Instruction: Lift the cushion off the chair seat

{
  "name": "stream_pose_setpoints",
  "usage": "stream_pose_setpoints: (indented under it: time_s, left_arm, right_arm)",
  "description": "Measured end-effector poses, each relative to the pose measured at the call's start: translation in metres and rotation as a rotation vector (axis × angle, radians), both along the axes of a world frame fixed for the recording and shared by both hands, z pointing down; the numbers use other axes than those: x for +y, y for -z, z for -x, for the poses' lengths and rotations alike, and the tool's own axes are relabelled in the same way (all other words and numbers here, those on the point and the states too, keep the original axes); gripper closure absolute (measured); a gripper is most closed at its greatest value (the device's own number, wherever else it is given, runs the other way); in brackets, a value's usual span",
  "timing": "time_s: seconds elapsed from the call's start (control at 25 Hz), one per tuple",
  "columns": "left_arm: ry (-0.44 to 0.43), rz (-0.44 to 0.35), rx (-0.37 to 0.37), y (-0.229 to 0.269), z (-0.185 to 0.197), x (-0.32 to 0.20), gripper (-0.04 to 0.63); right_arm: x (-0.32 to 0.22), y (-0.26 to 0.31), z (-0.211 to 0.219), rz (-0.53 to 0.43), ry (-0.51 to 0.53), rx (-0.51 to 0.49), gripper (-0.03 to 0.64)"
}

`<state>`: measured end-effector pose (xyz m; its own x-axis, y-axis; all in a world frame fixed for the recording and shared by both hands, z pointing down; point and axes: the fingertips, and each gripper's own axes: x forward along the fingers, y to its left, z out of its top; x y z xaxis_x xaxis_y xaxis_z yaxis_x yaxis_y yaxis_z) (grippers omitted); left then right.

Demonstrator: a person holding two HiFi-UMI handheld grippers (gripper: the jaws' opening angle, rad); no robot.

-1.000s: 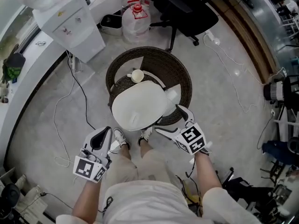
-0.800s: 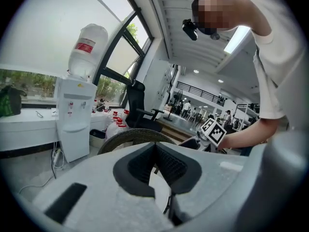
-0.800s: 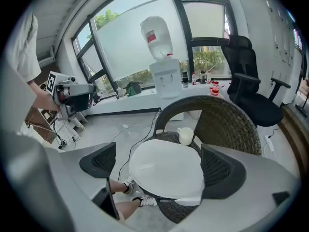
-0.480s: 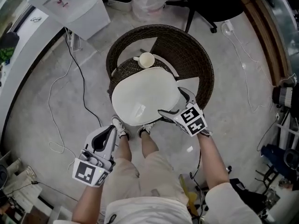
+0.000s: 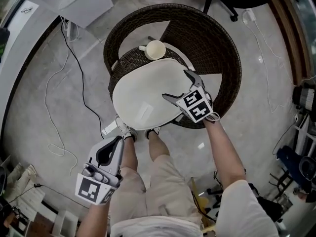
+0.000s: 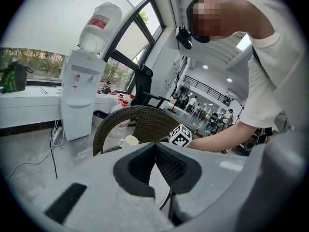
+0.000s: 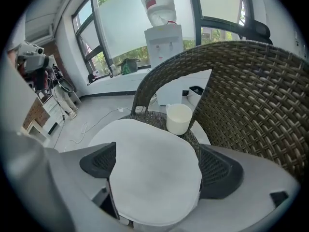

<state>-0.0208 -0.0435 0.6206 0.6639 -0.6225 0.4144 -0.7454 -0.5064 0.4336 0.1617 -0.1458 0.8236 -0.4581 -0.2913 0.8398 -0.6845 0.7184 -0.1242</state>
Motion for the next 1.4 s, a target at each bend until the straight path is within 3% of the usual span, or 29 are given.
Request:
stream_pose_setpoints:
  time_s: [0.28, 0.48, 0.8, 1.4]
  left_arm:
    - [0.067, -0.003, -0.023, -0.014, 0.018, -0.021, 0.58]
    - [0.102, 0.018, -0.024, -0.018, 0.019, -0.02, 0.58]
    - [0.138, 0.057, -0.025, -0.028, 0.019, -0.013, 0.58]
    - [0.202, 0.077, -0.04, -0.05, 0.042, -0.015, 0.58]
  right_arm:
    - [-0.025, -0.038, 0.002, 0.015, 0.103, 0.097, 0.08]
    - [-0.046, -0.068, 0.001, 0.099, -0.003, 0.047, 0.08]
    - [-0.061, -0.113, -0.01, 0.185, 0.075, 0.153, 0.08]
    - [-0.055, -0.16, -0.025, 0.335, -0.025, 0.247, 0.081]
